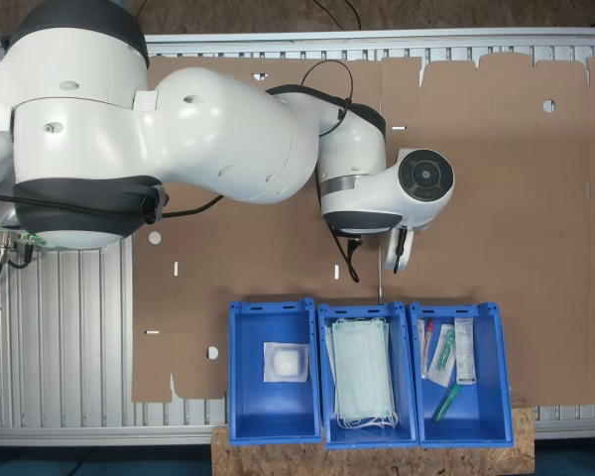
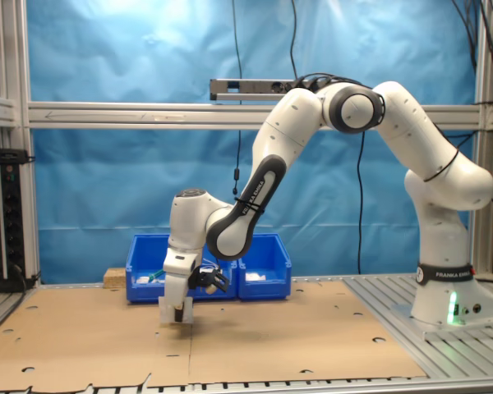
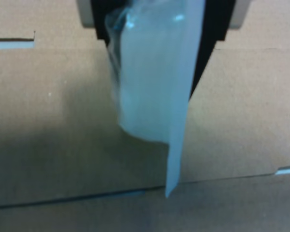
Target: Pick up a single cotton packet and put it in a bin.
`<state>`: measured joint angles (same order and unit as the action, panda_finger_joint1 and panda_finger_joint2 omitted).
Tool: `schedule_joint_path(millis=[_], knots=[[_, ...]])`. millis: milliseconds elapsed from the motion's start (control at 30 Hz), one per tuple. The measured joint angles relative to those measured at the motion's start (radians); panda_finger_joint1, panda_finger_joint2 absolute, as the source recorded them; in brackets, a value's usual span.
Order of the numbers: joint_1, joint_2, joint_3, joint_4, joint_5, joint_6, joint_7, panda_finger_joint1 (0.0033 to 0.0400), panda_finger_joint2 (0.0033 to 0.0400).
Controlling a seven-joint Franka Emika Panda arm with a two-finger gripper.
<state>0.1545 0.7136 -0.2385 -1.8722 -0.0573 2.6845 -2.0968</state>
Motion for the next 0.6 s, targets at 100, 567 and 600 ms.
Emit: schedule_joint_path(millis=[100,567,600], knots=[[0.0,0.0,0.0,0.0,0.0,0.0,0.0,0.0053,0.0053],[0.0,-0.004,0.0,-0.001,0.0,0.0,0.0,0.0053,0.0053],[0.0,-0.007,0.001,-0.003,0.0,0.0,0.0,0.0053,0.0053]])
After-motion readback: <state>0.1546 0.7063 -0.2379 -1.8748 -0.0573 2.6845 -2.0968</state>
